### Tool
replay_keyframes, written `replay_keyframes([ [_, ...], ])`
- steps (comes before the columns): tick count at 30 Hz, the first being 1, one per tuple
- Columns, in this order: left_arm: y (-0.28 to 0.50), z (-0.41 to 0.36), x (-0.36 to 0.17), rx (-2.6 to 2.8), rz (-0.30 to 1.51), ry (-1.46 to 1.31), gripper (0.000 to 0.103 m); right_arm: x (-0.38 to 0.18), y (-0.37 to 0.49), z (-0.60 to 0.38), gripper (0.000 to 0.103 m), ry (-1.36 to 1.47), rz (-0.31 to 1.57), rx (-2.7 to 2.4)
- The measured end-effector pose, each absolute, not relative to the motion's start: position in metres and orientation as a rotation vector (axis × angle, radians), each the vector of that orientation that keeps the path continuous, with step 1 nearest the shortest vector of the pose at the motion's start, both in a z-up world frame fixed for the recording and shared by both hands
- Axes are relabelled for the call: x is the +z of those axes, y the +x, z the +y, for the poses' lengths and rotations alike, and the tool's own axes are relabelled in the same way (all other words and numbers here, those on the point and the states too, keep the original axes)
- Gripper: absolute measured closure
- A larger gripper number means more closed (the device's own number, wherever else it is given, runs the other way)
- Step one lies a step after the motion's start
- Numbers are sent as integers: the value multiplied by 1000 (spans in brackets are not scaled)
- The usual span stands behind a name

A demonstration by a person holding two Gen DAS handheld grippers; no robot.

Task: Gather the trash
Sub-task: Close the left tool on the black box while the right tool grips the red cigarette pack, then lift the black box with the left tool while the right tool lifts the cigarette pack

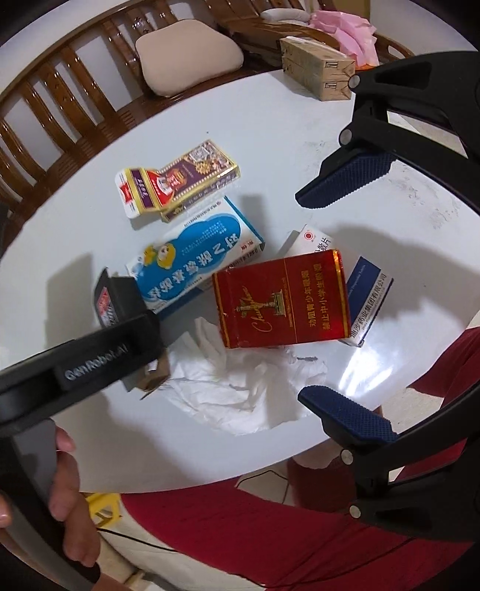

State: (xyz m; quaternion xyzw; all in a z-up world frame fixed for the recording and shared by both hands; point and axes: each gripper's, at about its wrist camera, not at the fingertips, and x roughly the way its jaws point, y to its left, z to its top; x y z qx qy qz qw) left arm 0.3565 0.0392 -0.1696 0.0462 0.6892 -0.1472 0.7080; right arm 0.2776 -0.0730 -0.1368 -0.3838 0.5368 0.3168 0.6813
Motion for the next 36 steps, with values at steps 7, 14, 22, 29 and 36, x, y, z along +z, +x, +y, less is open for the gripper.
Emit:
replay_keyframes([
  [7, 359, 53, -177, -332, 1542, 34, 8, -153, 280, -70, 29, -910, 1238, 710],
  [14, 363, 62, -181, -335, 1544, 9, 11, -163, 281, -69, 34, -927, 1243, 700],
  [22, 379, 67, -179, -347, 1534, -15, 25, -163, 285, -72, 44, -889, 1241, 694],
  [29, 375, 61, -171, -374, 1530, -50, 40, -158, 283, -72, 45, -853, 1223, 675],
  [36, 362, 56, -178, -372, 1514, -43, 47, -153, 282, -76, 45, -825, 1216, 642],
])
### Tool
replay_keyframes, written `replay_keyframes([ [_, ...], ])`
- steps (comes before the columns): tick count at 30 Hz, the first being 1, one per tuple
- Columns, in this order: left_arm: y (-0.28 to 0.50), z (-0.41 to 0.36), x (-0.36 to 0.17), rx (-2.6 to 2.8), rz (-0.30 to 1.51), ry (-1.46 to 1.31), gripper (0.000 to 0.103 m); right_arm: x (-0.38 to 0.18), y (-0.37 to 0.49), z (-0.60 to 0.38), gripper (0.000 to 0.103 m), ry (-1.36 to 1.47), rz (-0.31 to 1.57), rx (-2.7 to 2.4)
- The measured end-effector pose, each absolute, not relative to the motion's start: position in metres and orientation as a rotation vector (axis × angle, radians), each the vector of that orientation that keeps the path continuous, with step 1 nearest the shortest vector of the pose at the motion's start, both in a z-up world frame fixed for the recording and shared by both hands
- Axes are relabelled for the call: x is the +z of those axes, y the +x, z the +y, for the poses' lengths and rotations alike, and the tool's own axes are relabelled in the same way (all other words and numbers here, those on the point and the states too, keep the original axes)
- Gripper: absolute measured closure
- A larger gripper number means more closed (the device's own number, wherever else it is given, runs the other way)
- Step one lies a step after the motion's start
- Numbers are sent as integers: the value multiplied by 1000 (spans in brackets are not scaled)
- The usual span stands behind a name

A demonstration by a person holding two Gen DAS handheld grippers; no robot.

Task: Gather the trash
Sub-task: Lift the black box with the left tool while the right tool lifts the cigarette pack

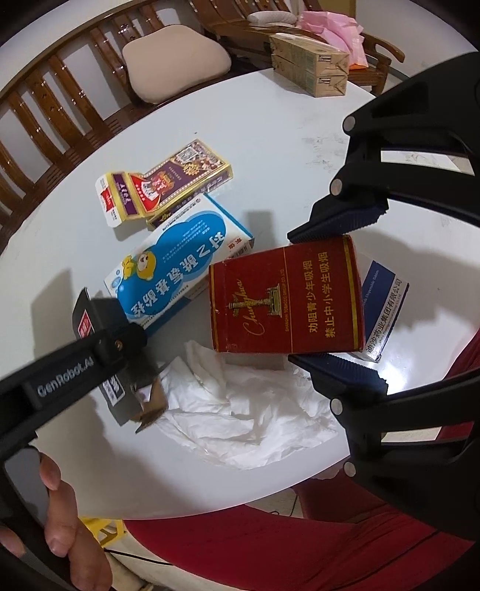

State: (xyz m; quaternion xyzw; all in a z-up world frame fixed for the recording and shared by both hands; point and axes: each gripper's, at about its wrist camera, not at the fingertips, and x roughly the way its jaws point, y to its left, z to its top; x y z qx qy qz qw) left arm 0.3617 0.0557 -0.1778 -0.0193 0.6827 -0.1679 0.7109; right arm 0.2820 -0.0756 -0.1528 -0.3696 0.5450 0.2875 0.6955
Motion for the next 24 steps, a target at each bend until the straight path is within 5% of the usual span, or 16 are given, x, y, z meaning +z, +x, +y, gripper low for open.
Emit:
replay_keyframes([
  [24, 342, 68, -123, -339, 1375, -9, 49, -83, 287, -119, 46, -550, 1078, 436],
])
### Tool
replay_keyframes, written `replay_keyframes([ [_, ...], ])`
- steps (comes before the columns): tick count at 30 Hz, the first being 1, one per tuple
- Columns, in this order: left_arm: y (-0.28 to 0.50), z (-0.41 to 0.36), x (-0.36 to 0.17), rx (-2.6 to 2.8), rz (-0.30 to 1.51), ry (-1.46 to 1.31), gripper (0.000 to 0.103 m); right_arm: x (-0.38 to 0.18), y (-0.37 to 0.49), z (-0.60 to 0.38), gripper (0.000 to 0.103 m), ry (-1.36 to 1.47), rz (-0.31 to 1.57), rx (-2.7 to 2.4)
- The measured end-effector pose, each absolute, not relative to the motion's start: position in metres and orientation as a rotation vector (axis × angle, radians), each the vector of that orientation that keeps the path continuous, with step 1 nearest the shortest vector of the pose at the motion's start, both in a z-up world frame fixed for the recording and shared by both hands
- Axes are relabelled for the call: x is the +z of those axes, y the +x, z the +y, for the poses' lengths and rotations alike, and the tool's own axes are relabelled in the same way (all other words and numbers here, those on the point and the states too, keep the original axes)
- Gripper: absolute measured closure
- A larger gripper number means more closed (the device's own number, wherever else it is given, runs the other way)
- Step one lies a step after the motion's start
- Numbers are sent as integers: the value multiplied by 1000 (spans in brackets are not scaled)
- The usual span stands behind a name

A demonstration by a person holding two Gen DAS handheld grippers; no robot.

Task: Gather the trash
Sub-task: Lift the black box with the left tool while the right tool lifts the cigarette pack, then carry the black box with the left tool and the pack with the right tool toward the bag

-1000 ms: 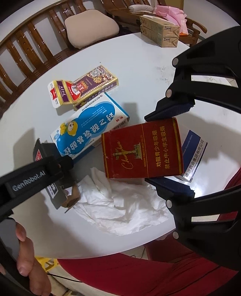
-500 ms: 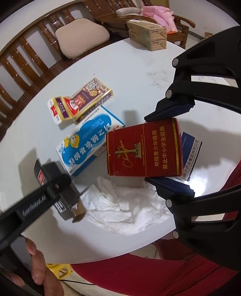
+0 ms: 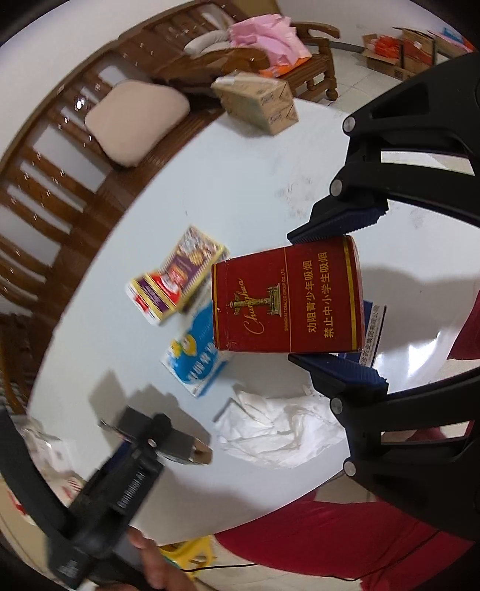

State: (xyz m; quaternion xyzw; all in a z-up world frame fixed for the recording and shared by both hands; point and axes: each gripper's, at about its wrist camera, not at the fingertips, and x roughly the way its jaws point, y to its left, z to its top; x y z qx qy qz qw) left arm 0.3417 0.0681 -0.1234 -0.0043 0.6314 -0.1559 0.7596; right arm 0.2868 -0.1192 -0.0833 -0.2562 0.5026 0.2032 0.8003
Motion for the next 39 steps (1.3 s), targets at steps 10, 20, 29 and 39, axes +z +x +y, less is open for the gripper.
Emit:
replay_keyframes([
  [10, 286, 41, -66, -405, 1244, 74, 49, -30, 246, -134, 46, -454, 966, 382],
  [20, 218, 24, -39, -455, 1174, 127, 49, 7, 171, -136, 46, -406, 893, 381],
  [29, 154, 15, -40, -499, 1138, 172, 49, 11, 114, -133, 46, -388, 871, 367],
  [39, 106, 4, -68, -525, 1134, 194, 49, -17, 64, -126, 46, -365, 885, 372],
])
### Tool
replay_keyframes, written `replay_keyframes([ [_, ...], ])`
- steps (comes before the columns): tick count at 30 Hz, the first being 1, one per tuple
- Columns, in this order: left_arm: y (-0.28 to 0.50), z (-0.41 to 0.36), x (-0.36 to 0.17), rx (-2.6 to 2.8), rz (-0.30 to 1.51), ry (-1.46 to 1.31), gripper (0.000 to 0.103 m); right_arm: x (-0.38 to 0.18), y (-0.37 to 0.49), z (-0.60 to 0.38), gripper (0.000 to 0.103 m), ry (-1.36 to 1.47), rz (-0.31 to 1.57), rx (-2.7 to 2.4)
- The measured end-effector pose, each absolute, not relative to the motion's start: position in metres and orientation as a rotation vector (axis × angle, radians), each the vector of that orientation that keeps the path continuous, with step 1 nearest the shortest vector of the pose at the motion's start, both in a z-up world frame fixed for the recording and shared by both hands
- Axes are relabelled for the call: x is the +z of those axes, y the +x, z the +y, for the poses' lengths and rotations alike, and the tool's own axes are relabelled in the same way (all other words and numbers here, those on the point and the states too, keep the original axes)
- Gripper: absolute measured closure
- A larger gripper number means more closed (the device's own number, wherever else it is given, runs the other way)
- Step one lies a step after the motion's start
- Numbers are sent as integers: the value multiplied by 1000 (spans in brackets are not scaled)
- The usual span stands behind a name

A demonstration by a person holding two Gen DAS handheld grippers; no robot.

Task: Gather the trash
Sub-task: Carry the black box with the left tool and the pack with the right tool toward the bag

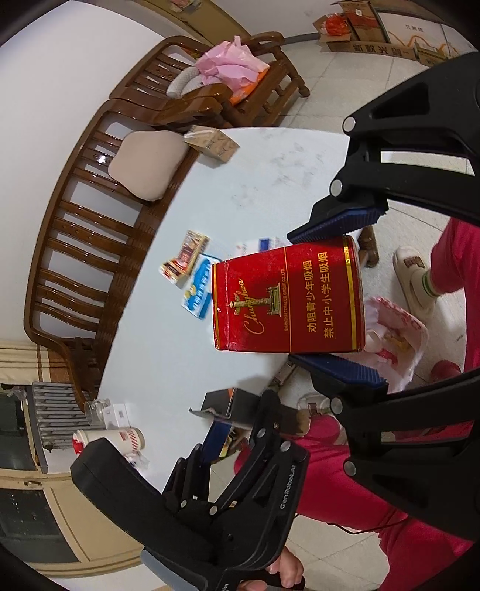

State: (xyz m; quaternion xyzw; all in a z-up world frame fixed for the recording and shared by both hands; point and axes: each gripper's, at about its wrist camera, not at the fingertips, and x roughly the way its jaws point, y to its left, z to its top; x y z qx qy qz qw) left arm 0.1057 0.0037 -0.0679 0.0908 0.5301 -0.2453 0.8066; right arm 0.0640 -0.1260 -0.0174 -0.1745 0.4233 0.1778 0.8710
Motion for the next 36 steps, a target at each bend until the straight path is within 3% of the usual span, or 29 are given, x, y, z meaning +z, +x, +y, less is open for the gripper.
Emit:
replay_keyframes([
  [36, 62, -22, -236, -520, 1312, 246, 49, -189, 34, -137, 46, -283, 1155, 341],
])
